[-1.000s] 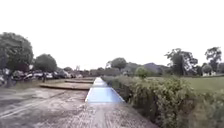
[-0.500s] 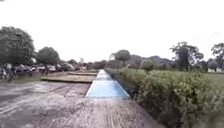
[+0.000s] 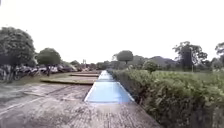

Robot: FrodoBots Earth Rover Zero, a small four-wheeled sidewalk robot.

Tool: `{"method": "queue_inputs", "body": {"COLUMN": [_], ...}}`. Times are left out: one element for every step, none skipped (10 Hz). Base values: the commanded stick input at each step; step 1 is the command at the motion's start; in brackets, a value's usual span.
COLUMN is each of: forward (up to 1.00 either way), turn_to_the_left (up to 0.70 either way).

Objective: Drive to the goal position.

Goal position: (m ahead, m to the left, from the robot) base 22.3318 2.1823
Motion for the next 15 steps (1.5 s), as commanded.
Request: {"method": "queue_inputs", "body": {"forward": [0.5,0.5,0.5,0.5,0.5,0.5,0.5,0.5,0.5,0.5,0.5,0.5,0.5,0.5,0.5], "turn_to_the_left": [0.0,0.0,0.0,0.0,0.0,0.0,0.0,0.0,0.0,0.0,0.0,0.0,0.0,0.0,0.0]}}
